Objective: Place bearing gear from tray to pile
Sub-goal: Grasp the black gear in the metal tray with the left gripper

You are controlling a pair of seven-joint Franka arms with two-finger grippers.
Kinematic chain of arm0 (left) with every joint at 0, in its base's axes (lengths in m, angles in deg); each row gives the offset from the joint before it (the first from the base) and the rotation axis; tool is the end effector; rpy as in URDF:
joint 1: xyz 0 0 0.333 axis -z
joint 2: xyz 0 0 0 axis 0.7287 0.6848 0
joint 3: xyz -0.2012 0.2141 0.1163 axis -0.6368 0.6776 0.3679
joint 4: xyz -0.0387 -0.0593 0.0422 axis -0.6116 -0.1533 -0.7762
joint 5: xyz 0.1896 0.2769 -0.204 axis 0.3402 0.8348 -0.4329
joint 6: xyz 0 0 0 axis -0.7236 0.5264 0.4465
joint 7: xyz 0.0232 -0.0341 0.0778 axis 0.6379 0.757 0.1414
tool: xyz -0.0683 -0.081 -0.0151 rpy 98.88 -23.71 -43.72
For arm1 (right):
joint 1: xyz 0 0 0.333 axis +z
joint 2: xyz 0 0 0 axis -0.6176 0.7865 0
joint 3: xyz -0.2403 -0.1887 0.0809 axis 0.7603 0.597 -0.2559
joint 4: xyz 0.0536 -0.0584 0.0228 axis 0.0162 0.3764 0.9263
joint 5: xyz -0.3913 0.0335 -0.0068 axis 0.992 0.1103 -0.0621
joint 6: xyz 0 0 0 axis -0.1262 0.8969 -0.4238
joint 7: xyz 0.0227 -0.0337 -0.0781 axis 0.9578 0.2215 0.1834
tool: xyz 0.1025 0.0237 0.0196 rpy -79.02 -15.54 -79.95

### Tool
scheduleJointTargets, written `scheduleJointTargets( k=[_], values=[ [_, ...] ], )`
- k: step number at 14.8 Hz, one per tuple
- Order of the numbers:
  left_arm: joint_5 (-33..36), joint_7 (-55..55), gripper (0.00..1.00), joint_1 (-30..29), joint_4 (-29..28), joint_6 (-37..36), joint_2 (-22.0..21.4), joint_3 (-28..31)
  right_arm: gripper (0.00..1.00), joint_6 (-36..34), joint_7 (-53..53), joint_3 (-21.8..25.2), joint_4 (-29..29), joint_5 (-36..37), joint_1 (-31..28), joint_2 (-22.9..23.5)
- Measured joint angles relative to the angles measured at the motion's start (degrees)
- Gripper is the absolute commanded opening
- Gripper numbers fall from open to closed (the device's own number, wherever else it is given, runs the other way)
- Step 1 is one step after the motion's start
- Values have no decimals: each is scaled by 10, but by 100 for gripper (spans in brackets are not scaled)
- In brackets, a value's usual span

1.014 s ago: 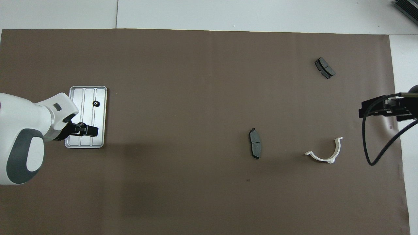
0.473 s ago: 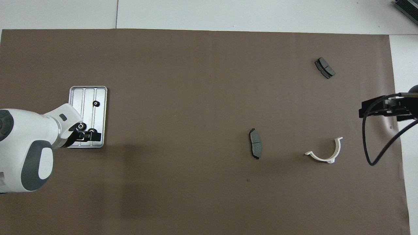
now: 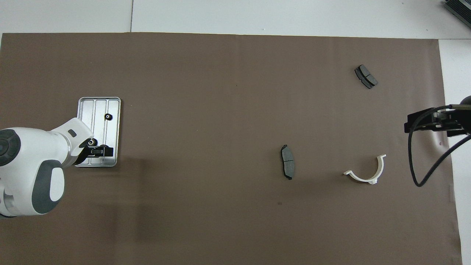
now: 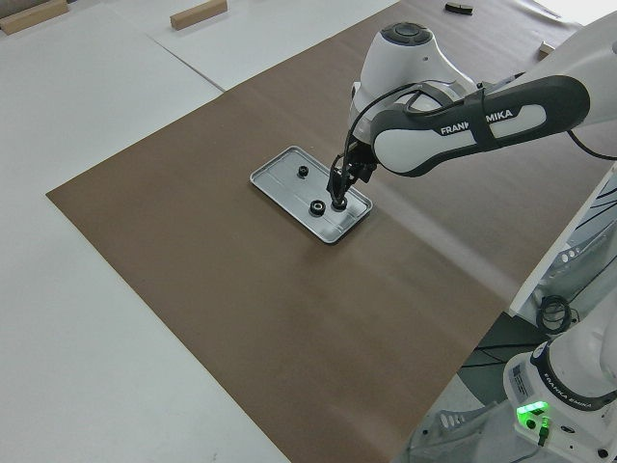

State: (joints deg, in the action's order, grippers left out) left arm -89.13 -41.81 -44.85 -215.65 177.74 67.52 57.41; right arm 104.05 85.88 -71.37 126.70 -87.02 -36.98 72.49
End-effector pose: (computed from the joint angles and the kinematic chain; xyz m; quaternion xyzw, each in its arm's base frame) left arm 0.5000 -0.0096 0.3325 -0.9989 0.0322 -0.0351 0.0003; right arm 0.5363 -0.0079 0.6197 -0.9982 0.0563 0.0202 0.0025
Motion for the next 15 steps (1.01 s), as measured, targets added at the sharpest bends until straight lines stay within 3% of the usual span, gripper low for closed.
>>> scheduleJointTargets(
  k=[3,8,15],
  values=[
    [0,1,76,-14,-1,27,29,1,100,0,0,0,0,0,0,0],
    [0,1,66,-15,-1,28,33,0,100,0,0,0,0,0,0,0],
    [0,17,66,-15,-1,30,33,-2,100,0,0,0,0,0,0,0]
  ],
)
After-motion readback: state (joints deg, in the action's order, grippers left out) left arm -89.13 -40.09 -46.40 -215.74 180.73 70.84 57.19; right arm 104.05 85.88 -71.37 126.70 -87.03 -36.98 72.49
